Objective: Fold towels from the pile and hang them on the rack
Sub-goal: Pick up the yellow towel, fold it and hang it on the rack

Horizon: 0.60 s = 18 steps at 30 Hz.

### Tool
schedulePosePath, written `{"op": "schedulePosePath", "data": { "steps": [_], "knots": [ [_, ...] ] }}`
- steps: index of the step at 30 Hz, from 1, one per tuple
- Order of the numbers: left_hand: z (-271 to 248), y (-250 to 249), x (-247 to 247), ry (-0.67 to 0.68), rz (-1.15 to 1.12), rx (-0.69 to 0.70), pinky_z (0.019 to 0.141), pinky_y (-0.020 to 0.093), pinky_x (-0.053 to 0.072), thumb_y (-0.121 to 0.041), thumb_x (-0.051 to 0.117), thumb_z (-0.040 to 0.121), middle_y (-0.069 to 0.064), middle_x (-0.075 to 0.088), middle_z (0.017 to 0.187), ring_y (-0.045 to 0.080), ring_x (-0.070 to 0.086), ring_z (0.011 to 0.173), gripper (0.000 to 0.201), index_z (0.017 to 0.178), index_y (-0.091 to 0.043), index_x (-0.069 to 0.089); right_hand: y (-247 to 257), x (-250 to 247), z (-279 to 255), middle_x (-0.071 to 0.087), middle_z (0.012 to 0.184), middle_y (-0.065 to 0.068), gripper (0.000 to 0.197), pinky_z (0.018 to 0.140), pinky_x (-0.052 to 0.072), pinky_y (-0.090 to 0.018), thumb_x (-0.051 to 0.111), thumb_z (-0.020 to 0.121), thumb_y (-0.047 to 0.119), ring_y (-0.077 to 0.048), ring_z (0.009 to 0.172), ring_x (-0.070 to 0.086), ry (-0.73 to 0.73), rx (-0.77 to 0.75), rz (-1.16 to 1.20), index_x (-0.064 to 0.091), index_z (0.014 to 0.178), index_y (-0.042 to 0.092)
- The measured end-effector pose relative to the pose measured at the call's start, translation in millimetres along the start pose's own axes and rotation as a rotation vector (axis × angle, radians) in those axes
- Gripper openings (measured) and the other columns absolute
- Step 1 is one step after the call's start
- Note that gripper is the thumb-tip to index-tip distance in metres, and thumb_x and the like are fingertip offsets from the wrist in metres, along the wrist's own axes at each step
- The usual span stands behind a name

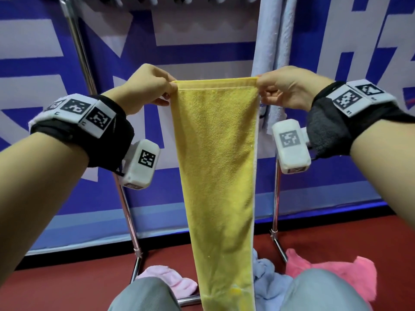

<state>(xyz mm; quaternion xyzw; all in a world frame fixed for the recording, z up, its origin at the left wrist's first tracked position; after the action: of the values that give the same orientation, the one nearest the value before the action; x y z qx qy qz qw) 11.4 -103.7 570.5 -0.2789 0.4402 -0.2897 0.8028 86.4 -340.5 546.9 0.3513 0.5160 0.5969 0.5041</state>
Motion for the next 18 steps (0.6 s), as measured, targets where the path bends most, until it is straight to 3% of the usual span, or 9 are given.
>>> {"op": "schedulePosePath", "data": {
  "steps": [3, 5, 7, 10, 14, 16, 18],
  "knots": [
    [-3.1, -7.3, -0.5, 0.042, -0.137, 0.068, 0.074, 0.024, 0.055, -0.007, 0.05, 0.093, 0.003, 0.055, 0.073, 0.01, 0.057, 0.069, 0.023, 0.073, -0.012, 0.06, 7.4, -8.4, -0.1, 0.055, 0.052, 0.006, 0.027, 0.053, 0.044, -0.012, 0.049, 0.081, -0.008, -0.005, 0.058, 0.048, -0.047, -0.042, 0.067, 0.056, 0.067, 0.014],
    [-2.7, -2.8, 4.7, 0.059, -0.052, 0.05, 0.073, 0.024, 0.054, -0.007, 0.051, 0.092, 0.004, 0.055, 0.073, 0.01, 0.055, 0.069, 0.021, 0.074, -0.011, 0.061, 5.8, -9.4, 0.0, 0.058, 0.049, 0.007, 0.025, 0.056, 0.042, -0.013, 0.053, 0.079, -0.008, -0.005, 0.06, 0.051, -0.049, -0.033, 0.045, 0.056, 0.068, 0.013],
    [0.2, 8.5, 10.8, 0.022, 0.119, -0.005, 0.073, 0.026, 0.053, -0.008, 0.053, 0.091, 0.004, 0.054, 0.071, 0.012, 0.052, 0.07, 0.022, 0.071, -0.012, 0.061, -4.7, -5.2, 0.2, 0.059, 0.059, 0.002, 0.02, 0.056, 0.042, -0.014, 0.061, 0.077, -0.007, -0.006, 0.061, 0.052, -0.051, 0.011, -0.087, 0.057, 0.071, 0.012],
    [1.4, 10.7, 13.6, -0.016, 0.079, -0.015, 0.069, 0.026, 0.052, -0.006, 0.051, 0.091, 0.001, 0.05, 0.066, 0.011, 0.049, 0.066, 0.025, 0.068, -0.014, 0.058, -12.6, -5.9, 1.5, 0.056, 0.068, -0.003, 0.016, 0.05, 0.042, -0.013, 0.061, 0.077, -0.006, -0.007, 0.061, 0.05, -0.114, 0.015, -0.111, 0.057, 0.073, 0.009],
    [-10.3, 3.1, 17.6, 0.133, -0.322, 0.034, 0.066, 0.021, 0.053, -0.005, 0.046, 0.095, -0.005, 0.047, 0.058, 0.008, 0.048, 0.058, 0.025, 0.073, -0.014, 0.054, -11.9, -12.8, 5.8, 0.054, 0.041, 0.008, 0.021, 0.044, 0.037, -0.009, 0.055, 0.086, -0.001, -0.001, 0.045, 0.046, -0.093, 0.062, 0.065, 0.054, 0.07, 0.013],
    [-14.0, 7.5, 24.1, 0.135, -0.305, 0.019, 0.057, 0.016, 0.051, -0.002, 0.045, 0.094, -0.001, 0.047, 0.063, 0.01, 0.047, 0.06, 0.027, 0.072, -0.013, 0.053, -20.9, -10.2, 6.5, 0.051, 0.038, 0.008, 0.02, 0.05, 0.034, -0.011, 0.054, 0.088, 0.001, -0.001, 0.04, 0.041, -0.059, 0.133, 0.042, 0.051, 0.072, 0.013],
    [-14.3, 19.2, 28.9, 0.07, -0.165, -0.031, 0.052, 0.014, 0.052, 0.0, 0.045, 0.093, 0.004, 0.049, 0.069, 0.013, 0.048, 0.064, 0.025, 0.074, -0.011, 0.057, -31.0, -7.3, 5.3, 0.051, 0.043, 0.005, 0.019, 0.047, 0.033, -0.011, 0.056, 0.087, -0.001, -0.001, 0.038, 0.039, -0.075, 0.165, -0.02, 0.052, 0.072, 0.011]
  ]
}}
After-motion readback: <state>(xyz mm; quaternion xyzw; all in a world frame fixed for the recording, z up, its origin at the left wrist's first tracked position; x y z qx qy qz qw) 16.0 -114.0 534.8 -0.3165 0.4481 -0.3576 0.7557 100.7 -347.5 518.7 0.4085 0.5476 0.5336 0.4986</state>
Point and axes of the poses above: each hand's wrist, its own z-axis towards the middle knuckle, its own x-axis out of the palm, y = z × x, the point moved 8 cm from there along z, towards the middle knuckle
